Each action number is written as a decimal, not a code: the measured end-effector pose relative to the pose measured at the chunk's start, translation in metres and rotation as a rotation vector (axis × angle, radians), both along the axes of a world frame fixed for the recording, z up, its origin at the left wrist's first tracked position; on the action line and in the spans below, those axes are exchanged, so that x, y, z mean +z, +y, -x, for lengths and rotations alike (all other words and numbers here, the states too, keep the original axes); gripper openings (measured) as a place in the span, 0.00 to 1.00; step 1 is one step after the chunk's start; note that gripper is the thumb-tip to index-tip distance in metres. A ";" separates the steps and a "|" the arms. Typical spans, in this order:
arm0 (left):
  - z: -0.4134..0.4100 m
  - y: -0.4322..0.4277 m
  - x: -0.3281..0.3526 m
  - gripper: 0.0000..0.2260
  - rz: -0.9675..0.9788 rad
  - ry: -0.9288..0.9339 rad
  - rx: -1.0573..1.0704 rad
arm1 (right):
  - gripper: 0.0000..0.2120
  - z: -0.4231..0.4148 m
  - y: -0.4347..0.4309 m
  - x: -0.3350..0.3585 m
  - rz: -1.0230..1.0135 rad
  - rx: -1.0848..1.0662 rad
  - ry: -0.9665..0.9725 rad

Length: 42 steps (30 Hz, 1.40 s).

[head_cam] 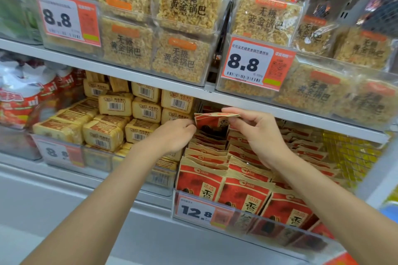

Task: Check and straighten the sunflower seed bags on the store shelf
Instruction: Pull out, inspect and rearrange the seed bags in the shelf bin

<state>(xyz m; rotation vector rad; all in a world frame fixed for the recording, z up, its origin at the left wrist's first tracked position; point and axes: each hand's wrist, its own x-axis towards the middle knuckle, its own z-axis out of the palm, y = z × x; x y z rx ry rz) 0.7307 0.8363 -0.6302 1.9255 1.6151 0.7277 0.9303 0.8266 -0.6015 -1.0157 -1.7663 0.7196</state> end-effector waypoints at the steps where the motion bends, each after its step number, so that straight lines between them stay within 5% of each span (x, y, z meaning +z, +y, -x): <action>1: 0.001 -0.001 0.000 0.12 -0.001 -0.082 0.006 | 0.14 0.000 0.000 -0.001 0.006 -0.005 0.024; 5: 0.009 -0.003 0.000 0.10 -0.084 -0.223 0.053 | 0.12 -0.002 0.000 -0.003 0.049 -0.039 -0.003; 9: 0.010 -0.003 -0.002 0.09 -0.080 -0.212 0.072 | 0.05 0.003 0.003 -0.003 0.050 -0.153 -0.348; 12: 0.008 -0.004 -0.005 0.12 -0.073 -0.186 0.088 | 0.09 0.007 0.009 0.005 -0.089 -0.208 -0.641; 22: 0.009 0.005 -0.012 0.11 -0.094 -0.114 0.056 | 0.19 0.016 0.054 0.009 0.012 -0.196 -1.181; 26: 0.009 0.009 -0.013 0.11 -0.135 -0.094 0.047 | 0.19 0.017 0.065 0.013 -0.086 -0.236 -1.184; 32: 0.008 0.014 -0.011 0.09 -0.150 -0.080 0.046 | 0.21 0.031 0.080 0.011 0.077 -0.187 -1.194; 37: 0.008 0.013 -0.010 0.09 -0.152 -0.113 0.035 | 0.08 0.027 0.083 0.003 0.065 -0.151 -1.185; 42: 0.007 0.013 -0.010 0.10 -0.144 -0.130 0.034 | 0.07 0.028 0.081 0.006 0.093 -0.132 -1.183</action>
